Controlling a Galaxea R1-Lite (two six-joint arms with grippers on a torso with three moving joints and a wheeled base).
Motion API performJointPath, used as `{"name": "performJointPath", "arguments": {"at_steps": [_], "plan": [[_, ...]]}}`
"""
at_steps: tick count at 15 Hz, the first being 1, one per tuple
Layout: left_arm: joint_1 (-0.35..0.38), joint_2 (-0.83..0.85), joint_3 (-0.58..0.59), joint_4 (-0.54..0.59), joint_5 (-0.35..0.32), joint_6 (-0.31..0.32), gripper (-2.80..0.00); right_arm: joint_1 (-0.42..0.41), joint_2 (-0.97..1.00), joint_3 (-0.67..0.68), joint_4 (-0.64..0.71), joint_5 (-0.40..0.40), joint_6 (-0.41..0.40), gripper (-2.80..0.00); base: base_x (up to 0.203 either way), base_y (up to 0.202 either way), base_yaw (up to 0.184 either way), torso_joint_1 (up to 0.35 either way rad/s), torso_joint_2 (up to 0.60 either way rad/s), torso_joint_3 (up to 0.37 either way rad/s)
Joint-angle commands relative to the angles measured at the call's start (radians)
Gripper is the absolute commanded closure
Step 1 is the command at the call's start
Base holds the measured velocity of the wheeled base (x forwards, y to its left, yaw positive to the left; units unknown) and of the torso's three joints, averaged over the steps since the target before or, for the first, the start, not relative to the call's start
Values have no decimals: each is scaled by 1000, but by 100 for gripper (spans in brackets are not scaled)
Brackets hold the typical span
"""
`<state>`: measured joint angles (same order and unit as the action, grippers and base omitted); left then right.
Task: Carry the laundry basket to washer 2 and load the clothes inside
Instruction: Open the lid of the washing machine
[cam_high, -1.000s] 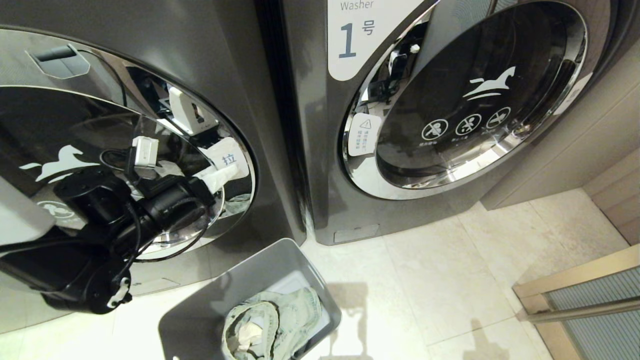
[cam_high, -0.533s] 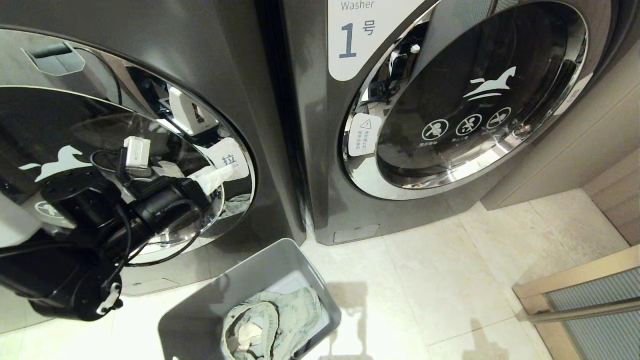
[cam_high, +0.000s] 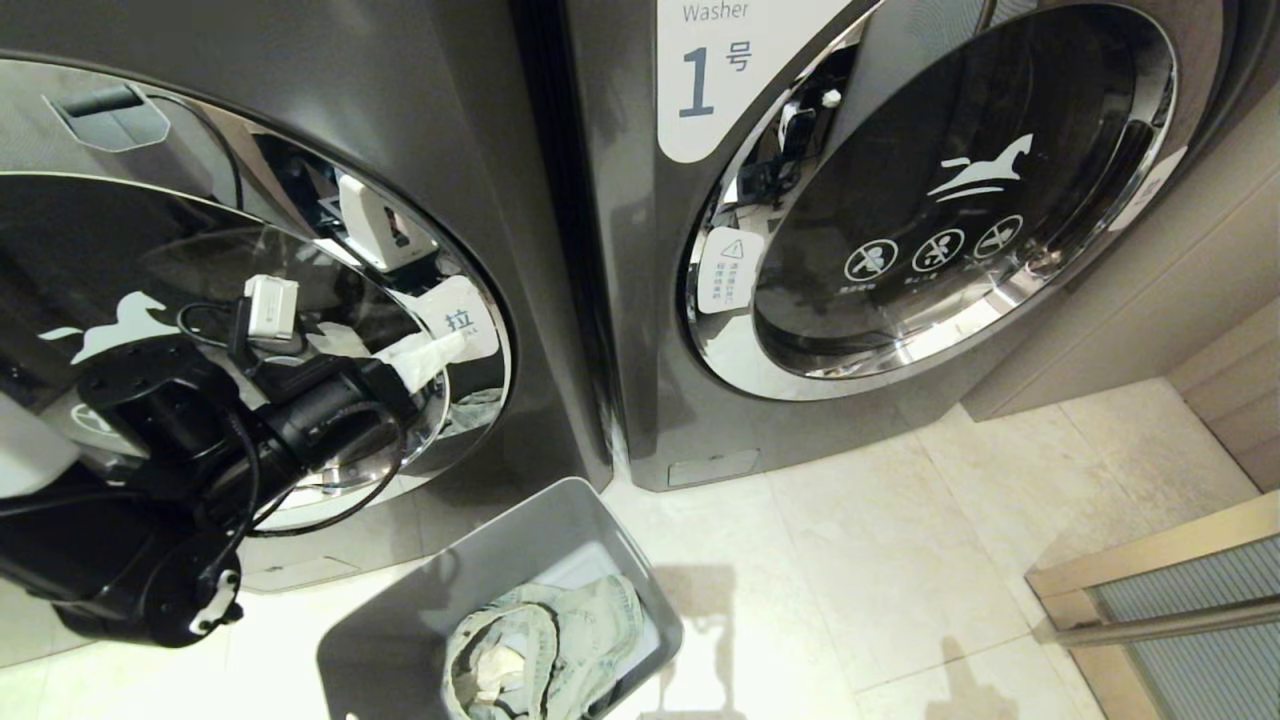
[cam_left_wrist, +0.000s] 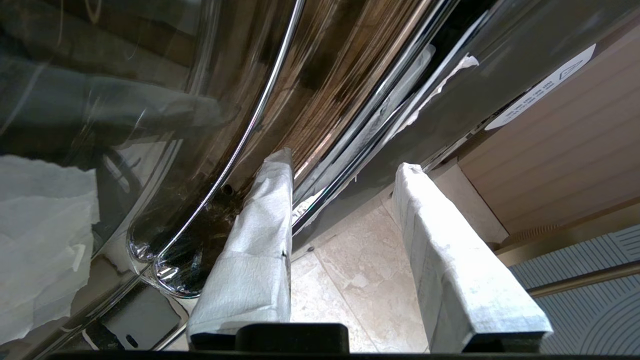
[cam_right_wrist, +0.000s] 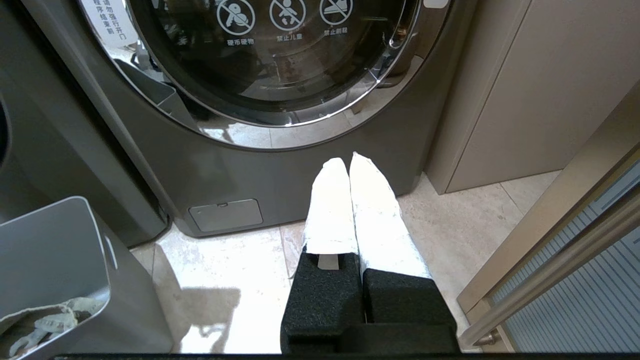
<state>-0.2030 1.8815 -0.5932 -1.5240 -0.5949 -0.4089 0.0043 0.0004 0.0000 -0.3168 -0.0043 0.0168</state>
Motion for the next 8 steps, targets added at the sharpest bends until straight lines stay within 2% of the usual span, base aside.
{"name": "performJointPath", "arguments": {"at_steps": [1, 8], "plan": [[-78, 9, -5, -6, -3, -2, 0, 0, 1, 40, -2, 0, 0, 0, 0, 0, 0, 0, 0, 0], [-129, 16, -11, -6, 2, 7, 0, 1, 1, 40, -2, 0, 0, 0, 0, 0, 0, 0, 0, 0]]}}
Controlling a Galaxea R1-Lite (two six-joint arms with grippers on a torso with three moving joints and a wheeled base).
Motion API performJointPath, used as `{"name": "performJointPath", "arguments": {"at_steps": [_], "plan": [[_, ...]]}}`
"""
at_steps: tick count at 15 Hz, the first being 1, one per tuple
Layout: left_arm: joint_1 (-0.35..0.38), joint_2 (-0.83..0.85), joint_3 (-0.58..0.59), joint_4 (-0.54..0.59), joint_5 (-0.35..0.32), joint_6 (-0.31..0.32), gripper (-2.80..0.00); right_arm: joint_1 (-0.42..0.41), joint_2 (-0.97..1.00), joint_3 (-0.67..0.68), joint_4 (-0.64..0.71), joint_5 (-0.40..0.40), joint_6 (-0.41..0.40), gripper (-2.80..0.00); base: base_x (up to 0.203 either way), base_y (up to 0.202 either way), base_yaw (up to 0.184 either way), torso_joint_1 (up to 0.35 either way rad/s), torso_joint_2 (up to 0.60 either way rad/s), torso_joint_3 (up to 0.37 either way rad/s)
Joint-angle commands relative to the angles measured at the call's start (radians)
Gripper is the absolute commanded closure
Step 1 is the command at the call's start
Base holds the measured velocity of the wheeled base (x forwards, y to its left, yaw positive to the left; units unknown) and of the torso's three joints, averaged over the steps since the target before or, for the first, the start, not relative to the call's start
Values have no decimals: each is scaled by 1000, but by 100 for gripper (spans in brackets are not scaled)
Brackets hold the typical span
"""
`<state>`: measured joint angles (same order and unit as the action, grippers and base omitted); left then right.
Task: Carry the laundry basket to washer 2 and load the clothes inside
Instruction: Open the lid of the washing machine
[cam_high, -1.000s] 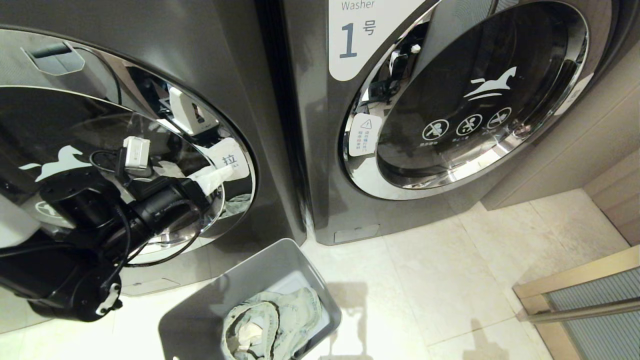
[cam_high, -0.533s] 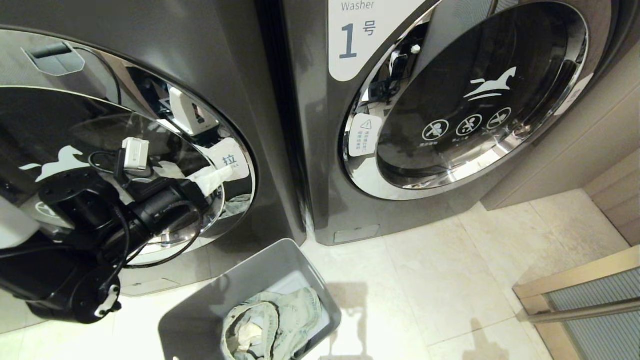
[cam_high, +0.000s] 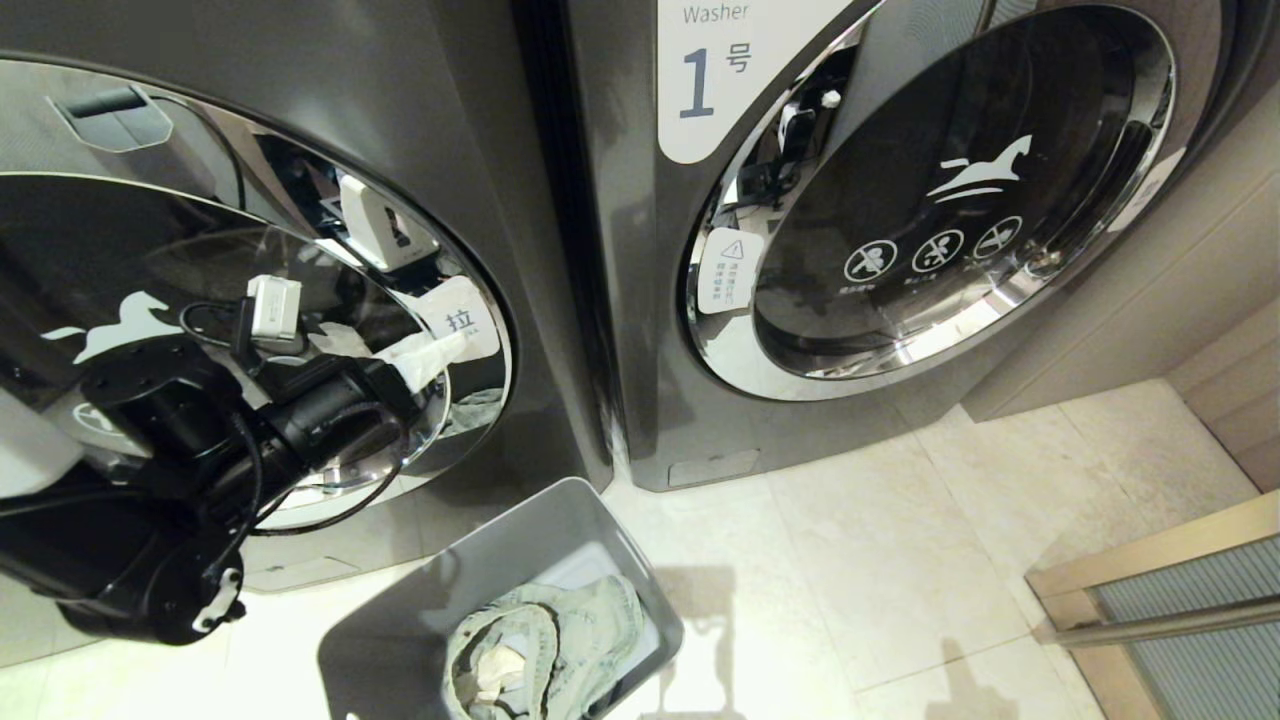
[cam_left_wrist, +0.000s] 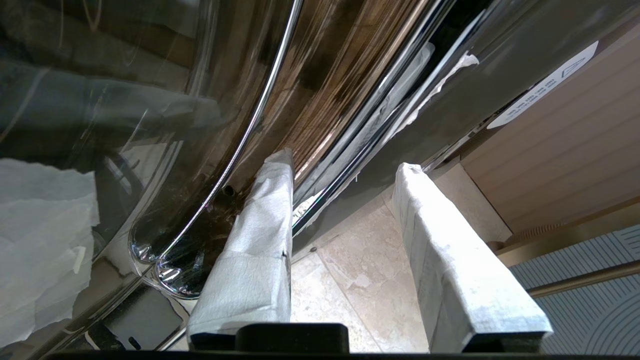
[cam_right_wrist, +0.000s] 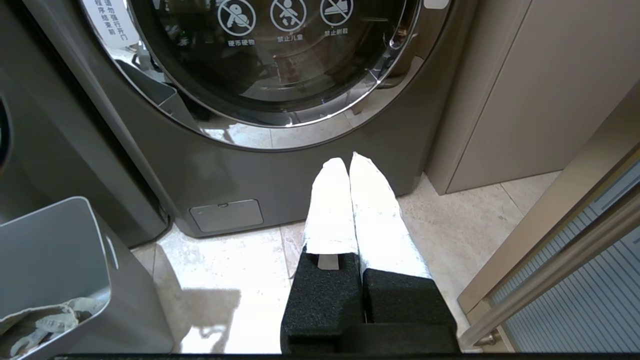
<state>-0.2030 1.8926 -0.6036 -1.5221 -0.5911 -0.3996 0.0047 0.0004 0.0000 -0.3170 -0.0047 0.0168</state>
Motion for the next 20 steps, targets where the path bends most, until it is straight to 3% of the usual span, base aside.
{"name": "performJointPath", "arguments": {"at_steps": [1, 20], "plan": [[-134, 5, 1, -8, -1, -2, 0, 0, 1, 40, -2, 0, 0, 0, 0, 0, 0, 0, 0, 0], [-182, -61, 92, -8, 4, 2, 0, 0, 1, 40, -2, 0, 0, 0, 0, 0, 0, 0, 0, 0]]}}
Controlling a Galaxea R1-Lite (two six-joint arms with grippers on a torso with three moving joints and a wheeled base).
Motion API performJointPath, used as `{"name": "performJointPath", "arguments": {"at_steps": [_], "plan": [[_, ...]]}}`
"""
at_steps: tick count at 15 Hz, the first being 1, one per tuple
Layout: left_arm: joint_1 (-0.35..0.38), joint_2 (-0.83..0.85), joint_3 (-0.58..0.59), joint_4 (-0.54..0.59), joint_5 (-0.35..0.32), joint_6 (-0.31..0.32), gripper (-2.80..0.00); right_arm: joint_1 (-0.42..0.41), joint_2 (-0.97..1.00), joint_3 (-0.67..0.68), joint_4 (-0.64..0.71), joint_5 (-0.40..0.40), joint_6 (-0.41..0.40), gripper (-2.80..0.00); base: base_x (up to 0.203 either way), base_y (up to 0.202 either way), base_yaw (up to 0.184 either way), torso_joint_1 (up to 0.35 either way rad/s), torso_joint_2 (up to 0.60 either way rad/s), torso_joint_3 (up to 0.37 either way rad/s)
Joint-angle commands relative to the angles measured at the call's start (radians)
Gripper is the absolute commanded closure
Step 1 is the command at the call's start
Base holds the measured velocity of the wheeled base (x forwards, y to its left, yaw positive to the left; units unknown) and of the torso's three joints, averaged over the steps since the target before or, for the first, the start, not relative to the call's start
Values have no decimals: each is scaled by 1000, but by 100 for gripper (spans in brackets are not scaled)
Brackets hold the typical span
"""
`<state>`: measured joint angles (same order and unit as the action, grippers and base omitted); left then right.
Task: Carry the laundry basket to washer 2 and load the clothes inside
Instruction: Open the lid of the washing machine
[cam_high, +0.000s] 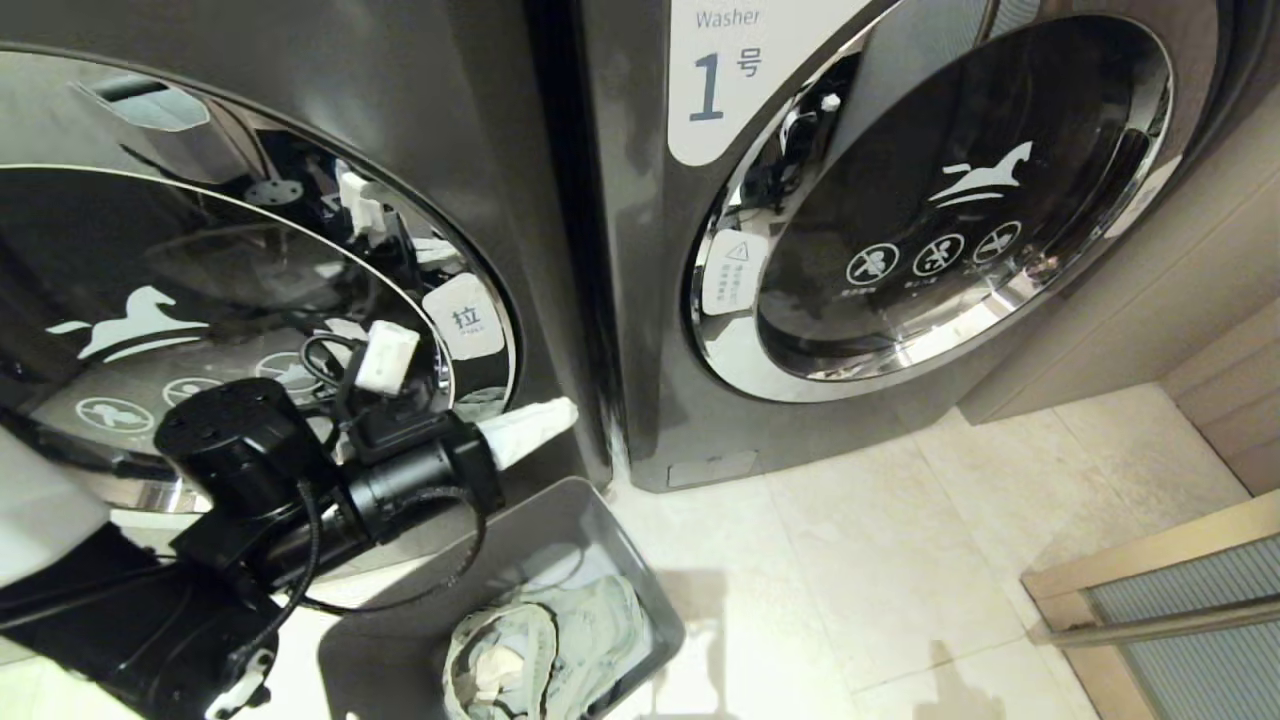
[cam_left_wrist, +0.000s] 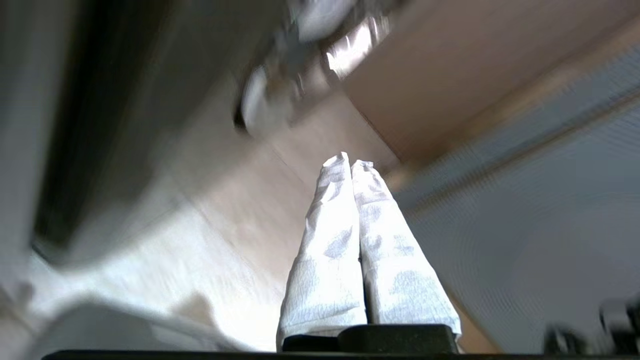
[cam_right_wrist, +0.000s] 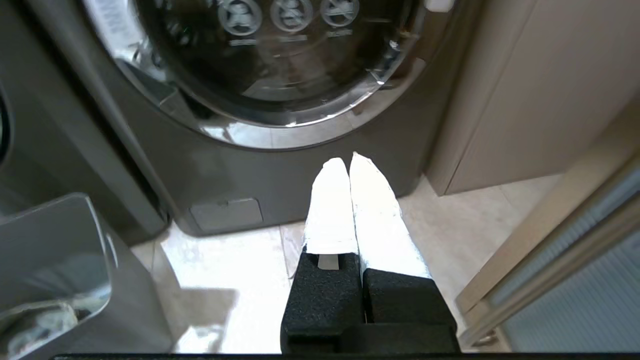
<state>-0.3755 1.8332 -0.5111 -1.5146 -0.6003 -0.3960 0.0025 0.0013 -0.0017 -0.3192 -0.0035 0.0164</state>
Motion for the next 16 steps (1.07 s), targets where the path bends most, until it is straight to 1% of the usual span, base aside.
{"name": "performJointPath", "arguments": {"at_steps": [1, 3, 4, 7, 9, 10, 11, 13, 15, 16], "plan": [[-6, -4, 2, -15, 25, 0, 0, 2, 0, 42, 0, -1, 0, 0, 0, 0, 0, 0, 0, 0], [0, -9, 16, -15, 79, 26, 0, 2, 0, 42, 0, -1, 0, 0, 0, 0, 0, 0, 0, 0], [1, -15, 32, -15, 95, 40, 0, 2, 0, 42, 0, -1, 0, 0, 0, 0, 0, 0, 0, 0], [20, -69, 58, -15, 109, 46, 0, 2, 0, 42, 0, -1, 0, 0, 0, 0, 0, 0, 0, 0], [49, -141, 80, -11, 125, 47, 0, 2, 0, 42, 0, -1, 0, 0, 0, 0, 0, 0, 0, 0], [77, -187, 91, 25, 130, 48, 0, 2, 0, 42, 0, -1, 0, 0, 0, 0, 0, 0, 0, 0], [116, -246, 97, 110, 134, 48, 0, 2, 0, 42, 0, -1, 0, 0, 0, 0, 0, 0, 0, 0], [186, -390, 99, 354, 152, 47, 0, 2, 0, 42, 0, -1, 0, 0, 0, 0, 0, 0, 0, 0], [235, -550, 100, 572, 172, 47, 0, 2, 0, 42, 0, -1, 0, 0, 0, 0, 0, 0, 0, 0], [249, -632, 103, 657, 179, 47, 0, 2, 0, 42, 0, -1, 0, 0, 0, 0, 0, 0, 0, 0]]}}
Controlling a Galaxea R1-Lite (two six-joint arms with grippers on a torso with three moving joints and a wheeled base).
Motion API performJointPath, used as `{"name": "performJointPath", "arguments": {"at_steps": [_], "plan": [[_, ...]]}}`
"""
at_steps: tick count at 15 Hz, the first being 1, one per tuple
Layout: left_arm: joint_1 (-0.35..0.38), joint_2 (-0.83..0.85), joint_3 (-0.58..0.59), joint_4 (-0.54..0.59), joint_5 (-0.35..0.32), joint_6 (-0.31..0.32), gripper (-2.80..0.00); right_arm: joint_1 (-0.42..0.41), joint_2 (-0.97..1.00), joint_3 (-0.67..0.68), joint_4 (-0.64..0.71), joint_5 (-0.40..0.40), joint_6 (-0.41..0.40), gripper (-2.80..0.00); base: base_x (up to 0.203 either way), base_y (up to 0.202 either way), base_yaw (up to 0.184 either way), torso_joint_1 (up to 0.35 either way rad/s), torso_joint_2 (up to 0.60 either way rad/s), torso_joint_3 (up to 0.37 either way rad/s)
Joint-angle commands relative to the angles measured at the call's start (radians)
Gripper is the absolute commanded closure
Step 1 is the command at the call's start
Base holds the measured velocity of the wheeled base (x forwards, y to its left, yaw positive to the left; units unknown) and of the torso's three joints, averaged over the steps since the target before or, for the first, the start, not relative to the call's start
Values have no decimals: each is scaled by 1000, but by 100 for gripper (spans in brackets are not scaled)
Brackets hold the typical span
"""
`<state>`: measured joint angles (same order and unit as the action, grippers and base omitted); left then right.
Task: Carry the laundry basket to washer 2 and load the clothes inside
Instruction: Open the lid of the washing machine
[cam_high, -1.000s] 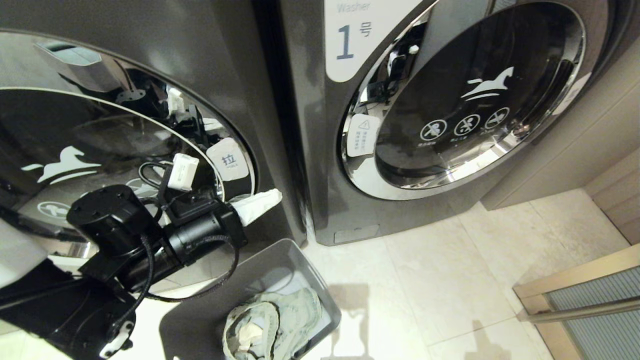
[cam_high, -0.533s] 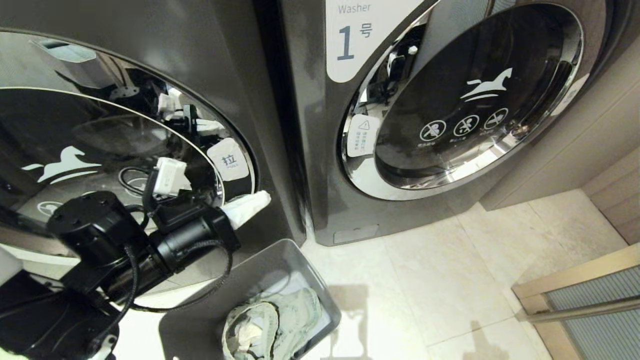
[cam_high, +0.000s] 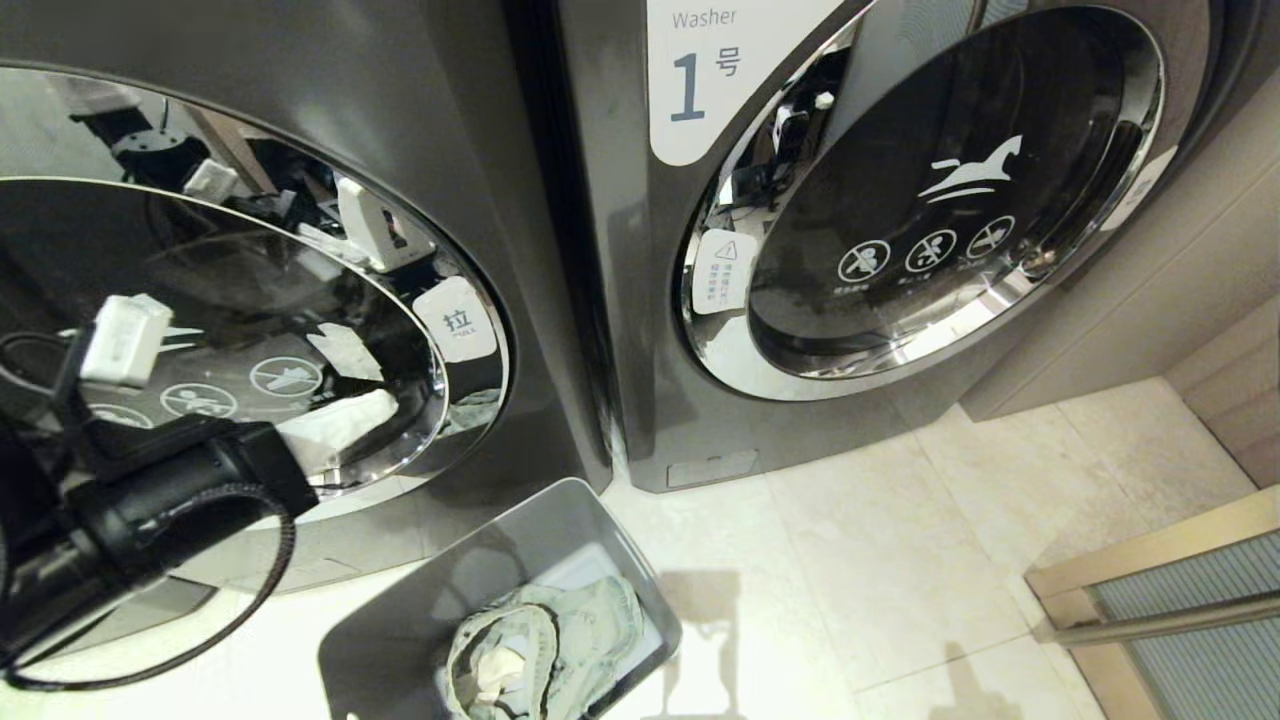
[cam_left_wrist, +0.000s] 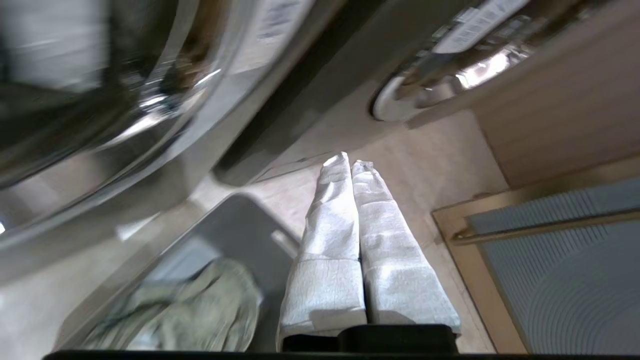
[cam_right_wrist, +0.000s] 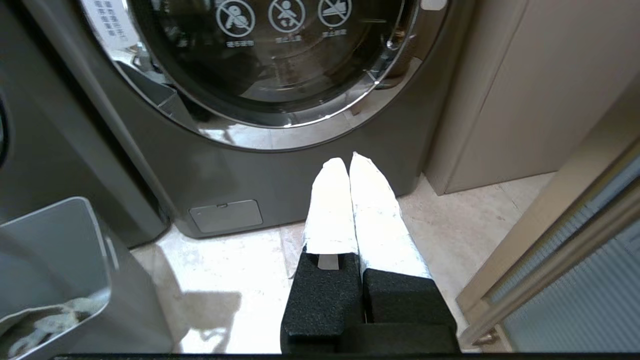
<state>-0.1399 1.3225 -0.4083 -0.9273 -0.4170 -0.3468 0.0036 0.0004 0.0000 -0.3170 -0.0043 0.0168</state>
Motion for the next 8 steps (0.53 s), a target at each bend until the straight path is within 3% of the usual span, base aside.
{"name": "performJointPath", "arguments": {"at_steps": [1, 5, 8], "plan": [[24, -212, 8, 143, 2, -3, 0, 1, 1, 40, -2, 0, 0, 0, 0, 0, 0, 0, 0, 0], [44, -553, 120, 307, 26, 20, 0, 1, 1, 40, -2, 0, 0, 0, 0, 0, 0, 0, 0, 0], [55, -800, 327, 367, 161, 166, 0, 1, 1, 40, -2, 0, 0, 0, 0, 0, 0, 0, 0, 0]]}}
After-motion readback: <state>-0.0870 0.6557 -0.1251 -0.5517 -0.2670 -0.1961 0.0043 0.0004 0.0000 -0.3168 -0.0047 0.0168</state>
